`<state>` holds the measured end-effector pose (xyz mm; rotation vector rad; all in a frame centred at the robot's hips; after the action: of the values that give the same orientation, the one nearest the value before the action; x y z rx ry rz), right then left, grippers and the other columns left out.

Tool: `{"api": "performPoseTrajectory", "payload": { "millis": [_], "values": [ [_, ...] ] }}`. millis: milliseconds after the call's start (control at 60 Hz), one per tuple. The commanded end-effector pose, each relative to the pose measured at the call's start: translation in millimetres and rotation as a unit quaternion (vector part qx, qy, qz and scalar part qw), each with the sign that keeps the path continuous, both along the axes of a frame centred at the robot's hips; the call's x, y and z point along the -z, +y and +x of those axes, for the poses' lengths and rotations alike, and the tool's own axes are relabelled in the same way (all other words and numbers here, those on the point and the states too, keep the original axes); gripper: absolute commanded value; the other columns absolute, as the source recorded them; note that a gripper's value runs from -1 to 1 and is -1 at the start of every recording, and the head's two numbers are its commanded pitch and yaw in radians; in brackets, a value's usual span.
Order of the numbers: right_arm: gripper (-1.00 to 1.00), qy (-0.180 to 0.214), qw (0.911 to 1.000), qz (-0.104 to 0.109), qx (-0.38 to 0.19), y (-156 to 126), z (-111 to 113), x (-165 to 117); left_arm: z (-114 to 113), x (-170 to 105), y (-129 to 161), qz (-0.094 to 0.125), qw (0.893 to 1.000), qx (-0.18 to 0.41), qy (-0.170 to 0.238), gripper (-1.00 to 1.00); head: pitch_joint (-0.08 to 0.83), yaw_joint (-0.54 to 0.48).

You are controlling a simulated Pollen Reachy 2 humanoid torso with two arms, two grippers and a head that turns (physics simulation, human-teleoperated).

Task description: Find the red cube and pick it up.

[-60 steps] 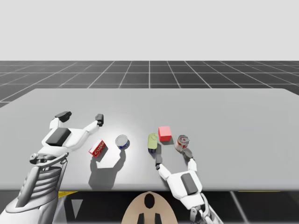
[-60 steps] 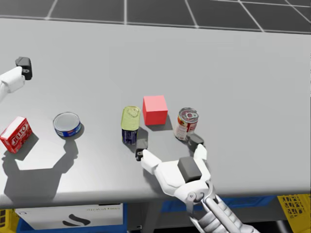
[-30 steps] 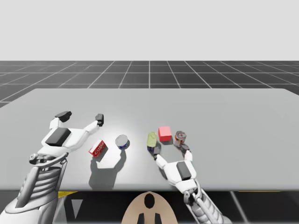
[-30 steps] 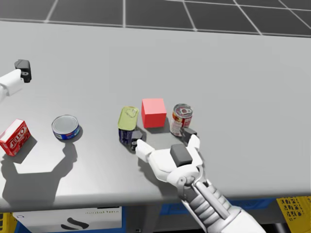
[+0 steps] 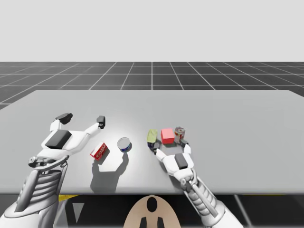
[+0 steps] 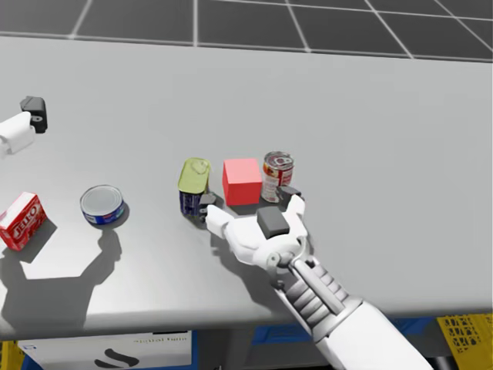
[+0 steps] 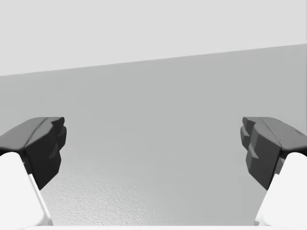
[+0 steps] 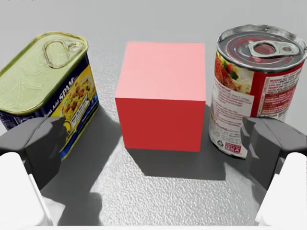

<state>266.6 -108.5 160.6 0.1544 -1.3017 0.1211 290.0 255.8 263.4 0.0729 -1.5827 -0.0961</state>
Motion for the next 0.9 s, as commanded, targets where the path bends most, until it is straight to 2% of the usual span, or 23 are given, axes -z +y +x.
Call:
{"api": "performPoseTrajectory", "payload": {
  "millis": [17,367,900],
  "values": [
    [-1.0,0.026,0.9989,0.04,-0.003,31,10,1,0,-1,0,-0.001,1.0,0.0,0.0,-1.0,0.662,-0.14],
    [-1.0,0.049,0.9978,0.045,-0.006,37,29,10,0,0,2,-0.001,1.0,0.0,0.0,-1.0,0.662,-0.14],
    [-1.0,0.051,0.9972,0.048,-0.026,52,48,7,0,-1,2,-0.003,1.0,0.0,0.0,-1.0,0.658,-0.14]
  ]
}}
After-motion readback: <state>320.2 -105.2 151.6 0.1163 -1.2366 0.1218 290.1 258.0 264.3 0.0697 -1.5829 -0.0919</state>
